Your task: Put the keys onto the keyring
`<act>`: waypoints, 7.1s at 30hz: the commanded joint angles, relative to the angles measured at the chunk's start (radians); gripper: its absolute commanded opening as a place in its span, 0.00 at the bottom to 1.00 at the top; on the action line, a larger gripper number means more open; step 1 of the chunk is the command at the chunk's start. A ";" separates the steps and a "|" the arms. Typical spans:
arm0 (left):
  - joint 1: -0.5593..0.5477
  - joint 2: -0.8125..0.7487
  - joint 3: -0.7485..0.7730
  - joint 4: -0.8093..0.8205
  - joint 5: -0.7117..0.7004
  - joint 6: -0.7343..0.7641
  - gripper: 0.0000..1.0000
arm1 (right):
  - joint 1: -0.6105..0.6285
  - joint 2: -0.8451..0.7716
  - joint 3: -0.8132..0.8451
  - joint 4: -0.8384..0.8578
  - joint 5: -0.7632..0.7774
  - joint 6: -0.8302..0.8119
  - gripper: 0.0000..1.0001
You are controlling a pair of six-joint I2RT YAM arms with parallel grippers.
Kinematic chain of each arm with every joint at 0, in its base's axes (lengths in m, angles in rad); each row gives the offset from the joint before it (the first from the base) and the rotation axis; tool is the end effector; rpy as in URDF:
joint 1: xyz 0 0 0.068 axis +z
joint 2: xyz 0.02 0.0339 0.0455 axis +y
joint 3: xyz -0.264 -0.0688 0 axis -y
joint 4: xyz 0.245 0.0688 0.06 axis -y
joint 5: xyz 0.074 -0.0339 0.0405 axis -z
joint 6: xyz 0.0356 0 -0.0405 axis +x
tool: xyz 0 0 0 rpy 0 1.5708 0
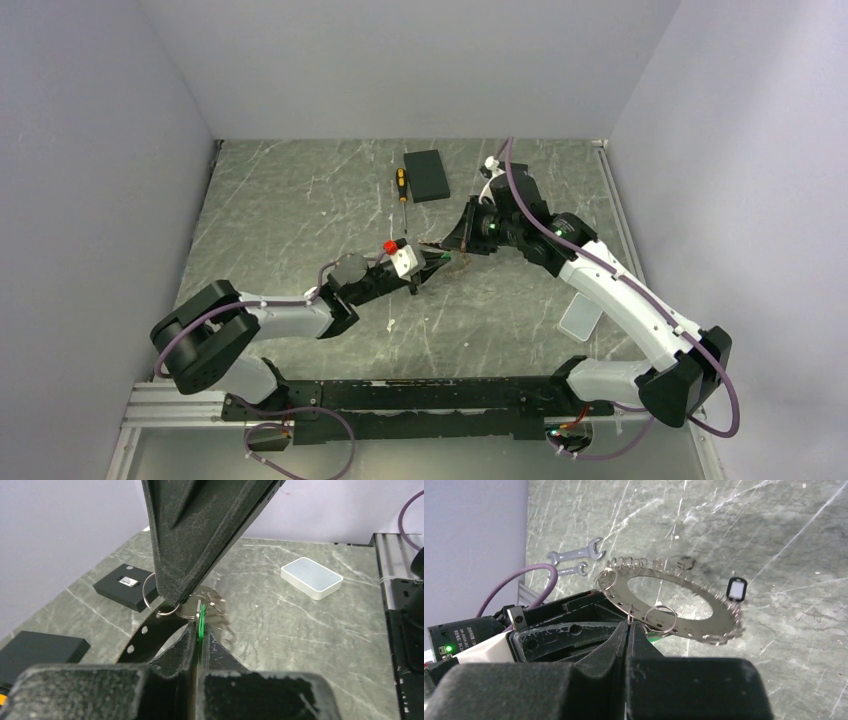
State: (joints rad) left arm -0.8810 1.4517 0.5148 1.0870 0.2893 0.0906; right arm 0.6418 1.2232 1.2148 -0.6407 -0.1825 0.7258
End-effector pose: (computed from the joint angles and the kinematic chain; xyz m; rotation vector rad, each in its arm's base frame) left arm 0.1761 -0.2294 0.2299 0.9018 1.1775 -0.8511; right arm 0.2063 0.1623 0.3538 -0.0081 2.3799 0.9144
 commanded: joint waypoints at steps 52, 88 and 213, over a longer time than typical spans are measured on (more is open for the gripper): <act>-0.004 -0.474 0.003 -0.733 -0.134 0.075 0.00 | -0.025 -0.013 0.098 -0.052 -0.230 -0.401 0.00; -0.012 -0.481 0.147 -1.068 0.106 0.086 0.62 | -0.037 -0.014 0.016 -0.032 -0.330 -0.517 0.00; -0.035 -0.621 0.152 -0.576 0.237 0.079 0.00 | 0.325 -0.483 -0.261 0.360 -0.079 -0.815 0.47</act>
State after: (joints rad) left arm -0.9134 0.8520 0.6586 0.4297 0.5392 0.1856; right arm 0.9695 0.7662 0.9058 -0.2916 -0.1886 -0.0856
